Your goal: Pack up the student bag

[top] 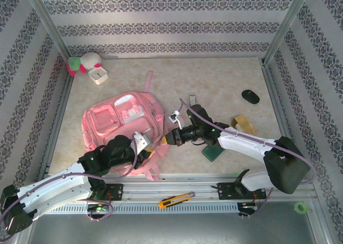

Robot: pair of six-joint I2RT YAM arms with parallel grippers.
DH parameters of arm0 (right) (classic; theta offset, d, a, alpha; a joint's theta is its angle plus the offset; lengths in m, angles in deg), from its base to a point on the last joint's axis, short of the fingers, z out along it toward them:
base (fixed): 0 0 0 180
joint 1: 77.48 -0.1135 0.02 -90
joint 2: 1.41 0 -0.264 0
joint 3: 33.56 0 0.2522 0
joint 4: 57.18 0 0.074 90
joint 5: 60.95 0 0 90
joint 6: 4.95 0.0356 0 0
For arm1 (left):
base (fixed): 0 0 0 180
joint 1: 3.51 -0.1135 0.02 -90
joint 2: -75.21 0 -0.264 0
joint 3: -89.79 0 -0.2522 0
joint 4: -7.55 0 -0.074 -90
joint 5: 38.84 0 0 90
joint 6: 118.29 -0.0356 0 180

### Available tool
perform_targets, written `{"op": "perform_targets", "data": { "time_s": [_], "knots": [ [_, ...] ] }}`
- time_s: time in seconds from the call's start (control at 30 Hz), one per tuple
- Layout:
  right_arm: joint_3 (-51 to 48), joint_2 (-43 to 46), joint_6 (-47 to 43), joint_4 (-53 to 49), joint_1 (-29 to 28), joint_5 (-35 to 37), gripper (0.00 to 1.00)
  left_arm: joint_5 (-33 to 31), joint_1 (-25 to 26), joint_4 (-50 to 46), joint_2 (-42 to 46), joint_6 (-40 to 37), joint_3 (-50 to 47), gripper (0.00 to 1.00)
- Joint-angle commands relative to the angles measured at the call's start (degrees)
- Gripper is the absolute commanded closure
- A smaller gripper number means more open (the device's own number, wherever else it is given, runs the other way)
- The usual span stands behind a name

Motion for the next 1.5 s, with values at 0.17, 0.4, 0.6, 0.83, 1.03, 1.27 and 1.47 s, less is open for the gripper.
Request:
{"op": "perform_targets", "data": {
  "time_s": [0.17,0.4,0.6,0.83,1.03,1.27,1.47],
  "knots": [
    [0.5,-1.1,-5.7,-5.0,-0.8,2.8,0.84,1.9,0.4,5.1,-0.7,-2.8,4.1,1.00],
    [2.0,-3.4,-7.8,-5.5,-1.6,0.4,0.78,3.6,0.4,5.9,-1.0,-3.6,5.0,1.00],
    [2.5,-3.0,-9.7,-5.3,-2.3,0.7,0.60,4.4,0.4,5.5,-1.7,-5.0,5.9,1.00],
    [1.6,1.1,-14.1,-4.7,-2.5,5.3,0.47,5.5,0.4,6.2,-1.6,-4.4,5.7,1.00],
    [1.1,1.3,-13.8,-4.2,-3.3,2.8,0.51,5.4,0.4,7.4,-1.9,-4.3,5.7,1.00],
    [2.0,-0.7,-15.9,-4.1,-3.3,4.0,0.46,7.6,0.4,8.1,-2.5,-4.8,6.1,1.00],
    [-0.7,4.6,-19.5,-6.5,0.4,2.0,0.38,6.8,0.3,4.9,0.0,-7.2,5.6,1.00]
  ]
}}
